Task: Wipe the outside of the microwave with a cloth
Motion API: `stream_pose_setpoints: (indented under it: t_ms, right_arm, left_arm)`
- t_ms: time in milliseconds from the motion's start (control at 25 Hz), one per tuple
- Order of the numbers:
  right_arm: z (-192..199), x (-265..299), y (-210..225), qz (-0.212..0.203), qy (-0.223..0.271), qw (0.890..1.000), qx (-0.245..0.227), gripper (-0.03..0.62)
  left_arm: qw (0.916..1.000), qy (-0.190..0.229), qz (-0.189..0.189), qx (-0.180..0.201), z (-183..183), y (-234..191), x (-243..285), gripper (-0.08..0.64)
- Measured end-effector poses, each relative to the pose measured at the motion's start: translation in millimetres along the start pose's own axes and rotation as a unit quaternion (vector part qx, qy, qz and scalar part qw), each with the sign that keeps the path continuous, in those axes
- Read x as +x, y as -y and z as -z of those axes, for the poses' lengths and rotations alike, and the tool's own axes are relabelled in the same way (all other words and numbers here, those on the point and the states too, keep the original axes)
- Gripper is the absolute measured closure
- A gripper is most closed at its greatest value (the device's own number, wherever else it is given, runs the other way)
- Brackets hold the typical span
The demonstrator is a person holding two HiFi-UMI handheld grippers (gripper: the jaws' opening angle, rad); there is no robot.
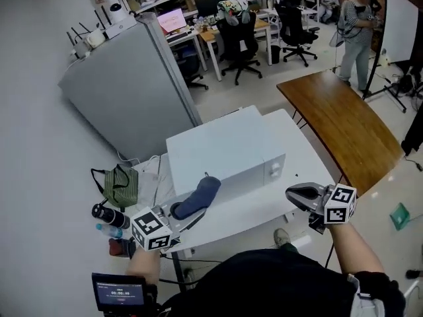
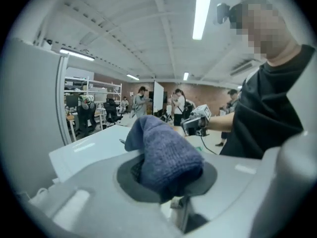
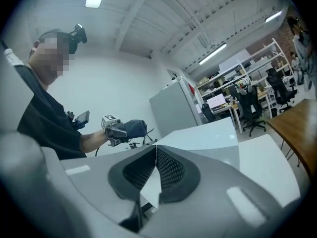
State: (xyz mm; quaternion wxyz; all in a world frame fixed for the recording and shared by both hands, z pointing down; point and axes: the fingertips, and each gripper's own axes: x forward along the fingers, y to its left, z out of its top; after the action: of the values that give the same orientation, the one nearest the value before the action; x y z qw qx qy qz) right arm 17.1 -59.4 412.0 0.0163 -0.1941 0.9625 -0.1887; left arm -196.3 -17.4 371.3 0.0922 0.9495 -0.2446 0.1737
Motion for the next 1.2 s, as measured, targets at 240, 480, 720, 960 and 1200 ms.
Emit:
stream_pose_setpoints:
  t_ms: [240,480,720,960,1200]
  right_arm:
    - [-5.6,-26.2,-62.5,0.001,0.007,1.0,-0.01,0.584]
    - [-2.2,-91.1,-92.7,-0.042,0.031,0.998,-0.027,0.584]
    - [42.3,-180.3,-102.3,-0.07,0.021,0.997,0.0,0.586]
    - [64.9,-200.4,-134.0,-0.083,0.004,0.997,-0.007,0.586]
    - [72.7,-174.3,-189.8,-0.09,-0.002,0.996,-0.022,0.586]
  left_arm:
    - [0.9888,0.126,0.008,-0.081,16.2,78.6,-34.8,0.489]
    - [0.9797,0.163,-0.006,-0.116,39.6,174.1,11.6,0.489]
    - [0.9704,0.197,-0.007,-0.14,35.5,275.3,80.3,0.488]
    - [0.9706,0.206,0.002,-0.124,38.3,334.4,84.3,0.488]
    - [0.9633,0.23,-0.015,-0.137,58.1,335.8,20.5,0.489]
